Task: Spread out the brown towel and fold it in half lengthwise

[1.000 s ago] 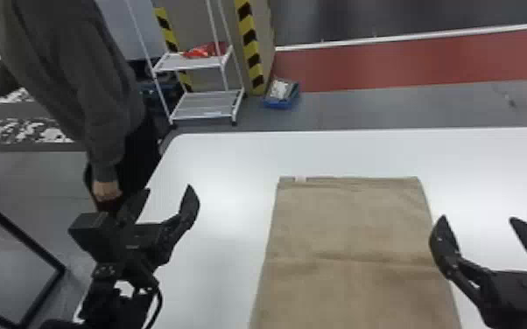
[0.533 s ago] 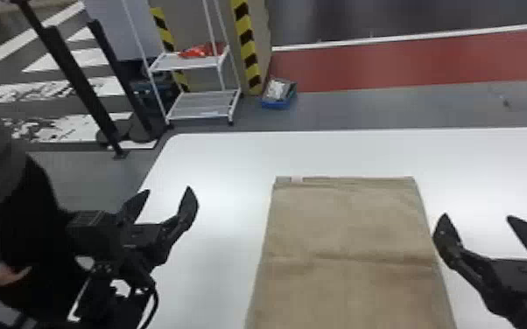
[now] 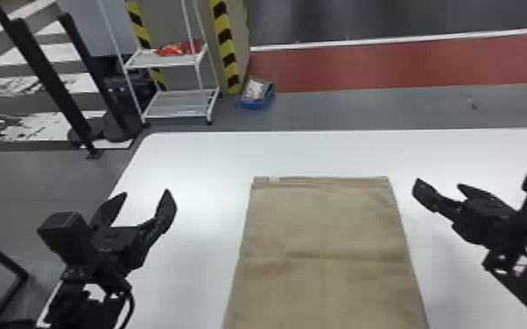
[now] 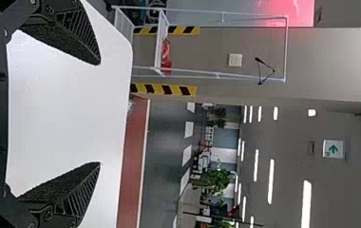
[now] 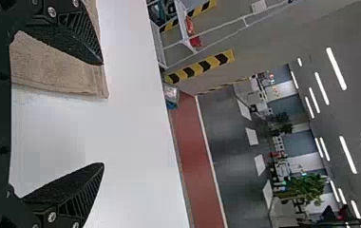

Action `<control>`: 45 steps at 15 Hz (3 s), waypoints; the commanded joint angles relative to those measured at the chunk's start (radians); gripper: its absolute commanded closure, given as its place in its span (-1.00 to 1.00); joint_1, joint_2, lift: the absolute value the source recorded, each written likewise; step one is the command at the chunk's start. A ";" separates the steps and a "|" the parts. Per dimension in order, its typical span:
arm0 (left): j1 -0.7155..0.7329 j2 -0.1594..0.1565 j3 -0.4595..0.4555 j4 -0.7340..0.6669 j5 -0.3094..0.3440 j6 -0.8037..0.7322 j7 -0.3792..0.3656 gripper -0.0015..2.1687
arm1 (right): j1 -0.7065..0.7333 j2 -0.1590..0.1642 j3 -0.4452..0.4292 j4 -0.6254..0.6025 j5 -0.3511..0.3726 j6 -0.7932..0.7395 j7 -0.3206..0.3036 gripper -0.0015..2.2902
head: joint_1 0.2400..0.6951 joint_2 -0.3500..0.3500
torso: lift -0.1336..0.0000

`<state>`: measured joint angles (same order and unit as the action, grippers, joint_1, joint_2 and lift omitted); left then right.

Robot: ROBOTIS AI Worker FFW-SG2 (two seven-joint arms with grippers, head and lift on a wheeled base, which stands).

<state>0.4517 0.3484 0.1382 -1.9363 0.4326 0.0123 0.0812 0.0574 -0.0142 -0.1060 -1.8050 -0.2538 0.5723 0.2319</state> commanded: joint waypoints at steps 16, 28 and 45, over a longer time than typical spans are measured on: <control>-0.008 0.004 -0.015 0.013 -0.002 -0.001 0.000 -0.87 | -0.398 -0.043 0.086 0.501 0.027 0.154 0.119 -0.48 | 1.00 0.57 | -0.84; -0.015 0.021 -0.023 0.019 0.003 0.002 0.002 -0.87 | -0.481 -0.023 0.135 0.595 0.074 0.185 0.112 -0.33 | 1.00 0.63 | -0.84; -0.038 0.032 0.000 0.020 0.011 0.018 -0.144 -0.88 | -0.373 -0.020 0.123 0.432 0.022 0.197 0.104 0.00 | 1.00 0.63 | -0.84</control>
<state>0.4195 0.3798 0.1232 -1.9119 0.4411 0.0235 -0.0274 -0.3565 -0.0337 0.0189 -1.3038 -0.2207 0.7555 0.3360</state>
